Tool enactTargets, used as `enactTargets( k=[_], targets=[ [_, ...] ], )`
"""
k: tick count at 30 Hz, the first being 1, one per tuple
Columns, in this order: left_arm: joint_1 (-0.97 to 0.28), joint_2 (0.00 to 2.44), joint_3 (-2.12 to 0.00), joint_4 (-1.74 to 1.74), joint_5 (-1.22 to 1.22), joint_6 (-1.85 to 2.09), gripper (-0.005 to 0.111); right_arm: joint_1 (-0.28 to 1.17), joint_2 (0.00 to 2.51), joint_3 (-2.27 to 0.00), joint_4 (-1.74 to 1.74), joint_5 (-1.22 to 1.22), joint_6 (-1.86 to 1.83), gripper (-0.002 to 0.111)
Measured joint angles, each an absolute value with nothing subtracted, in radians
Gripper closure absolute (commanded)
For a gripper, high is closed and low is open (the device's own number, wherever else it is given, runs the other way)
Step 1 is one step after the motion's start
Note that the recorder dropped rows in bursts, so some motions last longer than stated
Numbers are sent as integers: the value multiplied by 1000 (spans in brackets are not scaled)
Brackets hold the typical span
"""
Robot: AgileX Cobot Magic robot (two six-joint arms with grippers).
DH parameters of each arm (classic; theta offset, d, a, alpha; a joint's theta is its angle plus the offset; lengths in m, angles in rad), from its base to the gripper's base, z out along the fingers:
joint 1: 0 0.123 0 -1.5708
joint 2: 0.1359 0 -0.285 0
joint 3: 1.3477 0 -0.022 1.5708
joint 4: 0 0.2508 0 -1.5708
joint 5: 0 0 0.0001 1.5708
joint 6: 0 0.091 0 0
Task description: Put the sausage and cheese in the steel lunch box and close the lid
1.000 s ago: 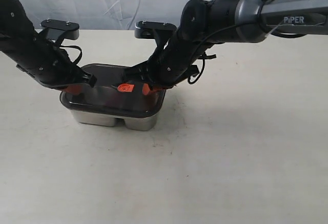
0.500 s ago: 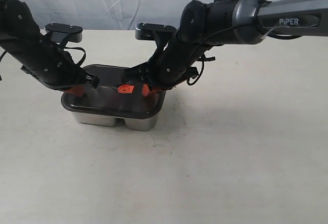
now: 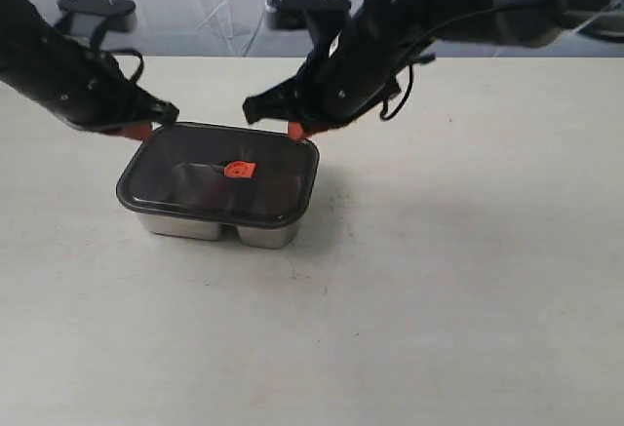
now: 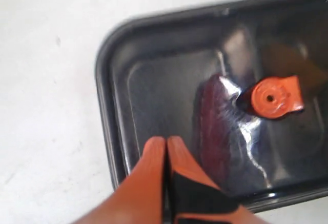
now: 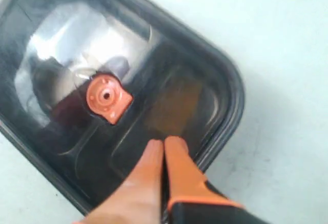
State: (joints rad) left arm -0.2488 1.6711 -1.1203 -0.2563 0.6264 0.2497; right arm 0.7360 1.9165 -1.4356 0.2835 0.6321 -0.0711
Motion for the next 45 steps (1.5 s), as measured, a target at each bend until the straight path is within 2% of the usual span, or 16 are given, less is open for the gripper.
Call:
enactTargets(
  k=[6, 11, 16, 21, 25, 27, 29, 31, 33, 38, 45],
  targets=[
    [-249, 1309, -1077, -240, 572, 250, 107, 732, 1612, -1360, 132, 641, 18, 109],
    [-249, 846, -854, -285, 541, 243, 107, 738, 1260, -1010, 164, 528, 26, 109],
    [-249, 590, -796, -289, 662, 215, 107, 738, 1123, -848, 191, 579, 26, 109],
    [-249, 496, -796, -289, 671, 215, 107, 738, 1107, -844, 112, 573, 26, 109],
    [-249, 485, -796, -268, 671, 215, 107, 677, 971, -823, 11, 524, 26, 109],
    [-249, 485, -796, -256, 671, 215, 107, 554, 868, -753, 69, 429, 26, 109],
    [-249, 485, -796, -256, 671, 215, 107, 338, 695, -553, 92, 205, 26, 109],
    [-249, 485, -796, -256, 671, 215, 107, 208, 559, -384, 92, 68, 28, 109],
    [-249, 485, -796, -256, 671, 215, 107, 137, 474, -244, 92, 26, 30, 109],
    [-249, 485, -796, -256, 671, 215, 107, 124, 278, -54, 89, 20, 30, 109],
    [-249, 485, -796, -254, 671, 215, 107, 124, 147, -5, 51, 79, 18, 109]
  ],
)
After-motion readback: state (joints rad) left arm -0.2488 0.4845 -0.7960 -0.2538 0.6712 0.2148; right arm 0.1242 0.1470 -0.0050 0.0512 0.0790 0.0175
